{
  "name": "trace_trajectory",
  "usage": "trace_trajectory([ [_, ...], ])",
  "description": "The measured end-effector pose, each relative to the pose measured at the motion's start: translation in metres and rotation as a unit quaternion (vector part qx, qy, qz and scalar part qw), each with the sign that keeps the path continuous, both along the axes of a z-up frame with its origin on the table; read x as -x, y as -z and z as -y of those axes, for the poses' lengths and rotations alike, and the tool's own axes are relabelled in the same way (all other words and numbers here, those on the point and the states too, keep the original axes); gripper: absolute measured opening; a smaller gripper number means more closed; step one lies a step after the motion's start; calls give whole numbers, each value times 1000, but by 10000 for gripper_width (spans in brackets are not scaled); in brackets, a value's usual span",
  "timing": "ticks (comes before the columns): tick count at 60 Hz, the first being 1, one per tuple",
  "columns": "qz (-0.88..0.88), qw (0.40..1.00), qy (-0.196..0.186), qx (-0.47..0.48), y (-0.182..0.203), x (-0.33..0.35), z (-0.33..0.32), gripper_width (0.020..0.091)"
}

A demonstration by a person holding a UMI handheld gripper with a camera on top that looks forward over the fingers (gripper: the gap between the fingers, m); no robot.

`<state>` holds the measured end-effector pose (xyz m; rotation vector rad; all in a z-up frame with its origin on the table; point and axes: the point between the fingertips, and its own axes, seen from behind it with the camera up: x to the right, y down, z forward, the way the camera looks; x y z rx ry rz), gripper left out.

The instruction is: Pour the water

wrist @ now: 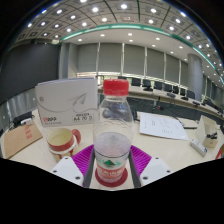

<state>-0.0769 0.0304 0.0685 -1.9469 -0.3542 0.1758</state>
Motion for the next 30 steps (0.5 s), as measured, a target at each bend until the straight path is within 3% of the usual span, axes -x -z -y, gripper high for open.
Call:
trace_trajectory([
  [3,15,1000,6,26,8,-3,5,772],
  [4,14,999,9,33,8,-4,7,875],
  [7,1,999,22,46,4,-9,14,835],
  [10,-8,998,36,53,-8,-15,24,868],
  [17,6,995,73,64,-40,-28,62,861],
  [30,39,986,118,108,-99,-20,192,860],
])
